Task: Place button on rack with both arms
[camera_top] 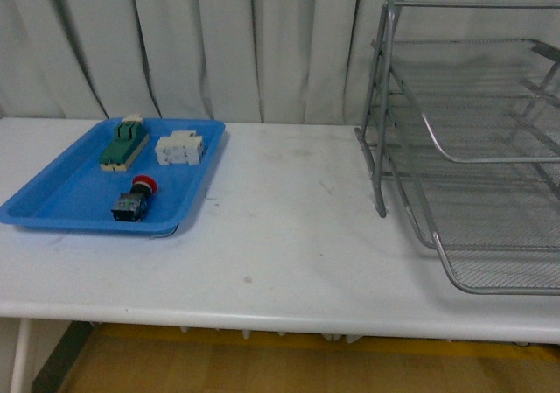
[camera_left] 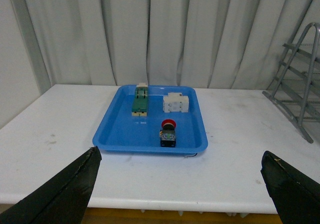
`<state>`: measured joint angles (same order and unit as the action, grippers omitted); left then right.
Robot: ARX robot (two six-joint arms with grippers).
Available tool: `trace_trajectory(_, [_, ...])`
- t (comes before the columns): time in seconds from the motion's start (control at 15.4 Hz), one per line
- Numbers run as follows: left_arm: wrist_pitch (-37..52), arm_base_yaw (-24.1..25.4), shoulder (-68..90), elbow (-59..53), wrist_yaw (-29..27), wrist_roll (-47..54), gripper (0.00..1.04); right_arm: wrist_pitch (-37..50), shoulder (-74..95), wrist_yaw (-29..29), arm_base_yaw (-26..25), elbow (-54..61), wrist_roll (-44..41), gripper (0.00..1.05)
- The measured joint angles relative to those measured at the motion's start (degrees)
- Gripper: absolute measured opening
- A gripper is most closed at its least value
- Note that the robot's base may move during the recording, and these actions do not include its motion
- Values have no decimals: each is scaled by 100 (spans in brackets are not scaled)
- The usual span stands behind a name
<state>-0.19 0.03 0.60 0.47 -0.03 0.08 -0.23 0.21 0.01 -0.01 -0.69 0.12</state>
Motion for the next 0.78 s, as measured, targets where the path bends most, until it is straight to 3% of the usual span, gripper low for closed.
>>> trace_trajectory(0.06, [0,0,0,0,0,-2,98,0,0,0,0,0,2,100])
trace_trajectory(0.19, [-1987,-756,1292,979,-1558,-1045,98,0,0,-4,0,0,2,98])
trace_trajectory(0.26, [-2197,-713,1635,1246,-1875,-1499,98,2,-2,2,0,0,-2,98])
trace_trajectory(0.39, [-1185,-44,2358,1414,-1462,-1606,98,-2,2,0,0,0,-2,98])
trace_trajectory(0.52, [354,472,4107,1696,-824,-1287,98,-4,2,2,0,0,-2,98])
trace_trajectory(0.65, [1565,402,5967,2452,-479,-935,98,0,0,0,0,0,-2,98])
trace_trajectory(0.78, [1823,234,7718,3528,-337,-566,98,0,0,0,0,0,-2,98])
